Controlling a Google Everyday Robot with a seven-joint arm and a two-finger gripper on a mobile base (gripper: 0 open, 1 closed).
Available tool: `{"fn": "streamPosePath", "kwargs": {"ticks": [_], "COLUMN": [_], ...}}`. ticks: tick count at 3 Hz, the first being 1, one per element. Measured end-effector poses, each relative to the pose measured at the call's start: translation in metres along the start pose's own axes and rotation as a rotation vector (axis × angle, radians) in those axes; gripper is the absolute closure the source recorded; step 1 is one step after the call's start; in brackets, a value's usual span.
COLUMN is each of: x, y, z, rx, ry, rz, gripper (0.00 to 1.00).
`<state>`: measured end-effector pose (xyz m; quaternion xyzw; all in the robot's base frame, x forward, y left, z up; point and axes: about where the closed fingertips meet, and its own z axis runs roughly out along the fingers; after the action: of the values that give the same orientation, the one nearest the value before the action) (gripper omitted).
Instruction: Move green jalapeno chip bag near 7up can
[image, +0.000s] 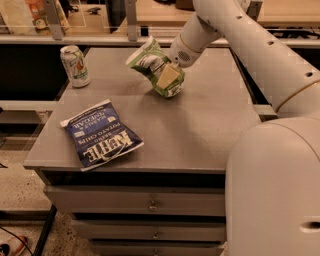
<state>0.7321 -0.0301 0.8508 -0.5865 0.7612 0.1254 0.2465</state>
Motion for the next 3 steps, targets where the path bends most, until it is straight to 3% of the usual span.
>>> {"fn": "streamPosePath", "kwargs": {"ticks": [3], "x": [-0.047], "y": [-0.005], "z": [-0.002], "rx": [-0.021], "ry": [-0.175], "rz": [-0.049], "gripper": [1.00]}}
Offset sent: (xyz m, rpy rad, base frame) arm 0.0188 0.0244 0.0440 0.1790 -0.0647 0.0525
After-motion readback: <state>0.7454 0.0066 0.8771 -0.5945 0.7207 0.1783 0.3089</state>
